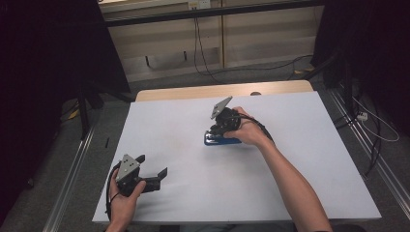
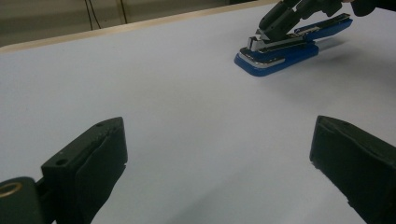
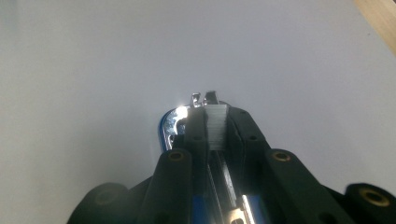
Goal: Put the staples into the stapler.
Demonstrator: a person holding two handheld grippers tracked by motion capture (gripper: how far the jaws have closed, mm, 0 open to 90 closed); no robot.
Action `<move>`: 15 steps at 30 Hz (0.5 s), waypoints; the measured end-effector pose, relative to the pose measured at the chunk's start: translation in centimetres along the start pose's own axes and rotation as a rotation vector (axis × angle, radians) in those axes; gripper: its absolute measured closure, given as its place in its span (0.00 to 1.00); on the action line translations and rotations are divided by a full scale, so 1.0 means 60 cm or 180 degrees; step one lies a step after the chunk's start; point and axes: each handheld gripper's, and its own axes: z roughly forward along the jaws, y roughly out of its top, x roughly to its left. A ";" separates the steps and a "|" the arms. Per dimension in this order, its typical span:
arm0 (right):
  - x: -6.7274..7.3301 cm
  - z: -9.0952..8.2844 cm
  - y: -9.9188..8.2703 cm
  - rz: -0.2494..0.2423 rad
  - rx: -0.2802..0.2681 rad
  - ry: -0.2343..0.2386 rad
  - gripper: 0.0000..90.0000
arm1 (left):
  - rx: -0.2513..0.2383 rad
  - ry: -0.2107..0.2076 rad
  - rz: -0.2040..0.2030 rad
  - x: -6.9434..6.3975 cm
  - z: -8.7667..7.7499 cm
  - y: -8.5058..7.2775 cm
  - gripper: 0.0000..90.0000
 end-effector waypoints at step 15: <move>-0.005 0.001 -0.005 -0.0055 -0.0054 0.0084 0.88 | 0.0001 -0.0004 0.0006 0.000 0.000 0.000 0.05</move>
